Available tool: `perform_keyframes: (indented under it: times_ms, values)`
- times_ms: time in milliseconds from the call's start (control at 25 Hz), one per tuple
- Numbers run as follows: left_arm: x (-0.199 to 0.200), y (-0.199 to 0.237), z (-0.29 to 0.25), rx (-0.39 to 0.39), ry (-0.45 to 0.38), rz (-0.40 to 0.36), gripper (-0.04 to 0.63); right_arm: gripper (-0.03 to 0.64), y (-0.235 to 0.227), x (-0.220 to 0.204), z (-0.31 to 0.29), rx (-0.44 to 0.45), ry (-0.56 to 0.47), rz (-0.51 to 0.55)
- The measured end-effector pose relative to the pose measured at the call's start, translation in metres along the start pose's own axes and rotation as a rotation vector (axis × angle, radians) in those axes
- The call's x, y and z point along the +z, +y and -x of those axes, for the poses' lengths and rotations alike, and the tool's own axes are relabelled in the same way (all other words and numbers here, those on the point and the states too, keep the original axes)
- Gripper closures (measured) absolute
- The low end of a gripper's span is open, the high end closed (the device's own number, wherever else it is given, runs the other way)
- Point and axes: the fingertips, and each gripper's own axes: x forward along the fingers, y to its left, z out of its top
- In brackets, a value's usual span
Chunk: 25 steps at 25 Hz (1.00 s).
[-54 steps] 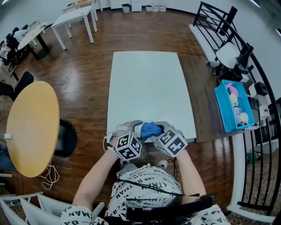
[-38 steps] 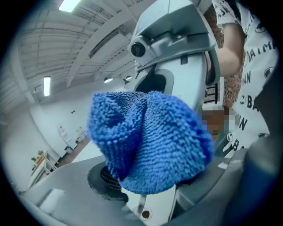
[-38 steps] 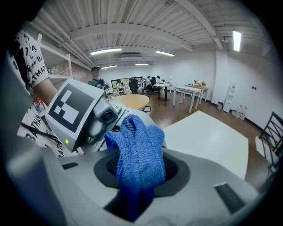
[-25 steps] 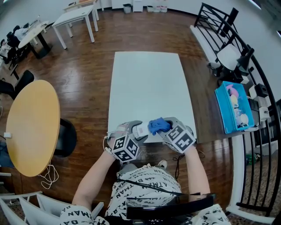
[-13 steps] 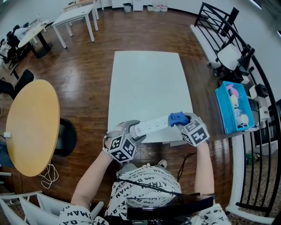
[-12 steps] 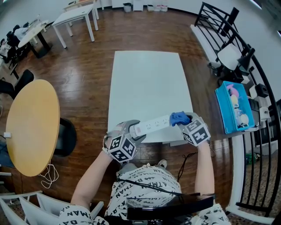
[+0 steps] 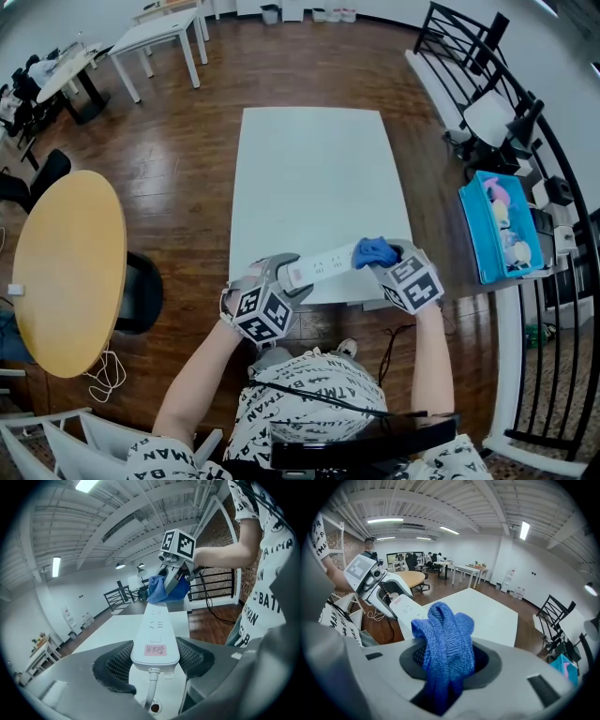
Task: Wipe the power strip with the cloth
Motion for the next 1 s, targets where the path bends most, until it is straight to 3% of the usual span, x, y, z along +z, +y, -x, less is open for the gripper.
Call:
perform_keyframes:
  times_ms: [240,760,1000]
  values:
    - [-0.002,0.001,-0.003,0.007,0.026,0.0,0.311,0.476,0.037,0.02,-0.014,0.051,0.002,0.065]
    - [0.001,0.001,-0.013,0.006,0.032,-0.009,0.311,0.476,0.134,0.079,-0.027,0.299,-0.085,0.131]
    - [0.002,0.006,-0.013,0.012,0.017,0.004,0.311,0.475,0.138,0.087,-0.027,0.343,-0.128,0.121]
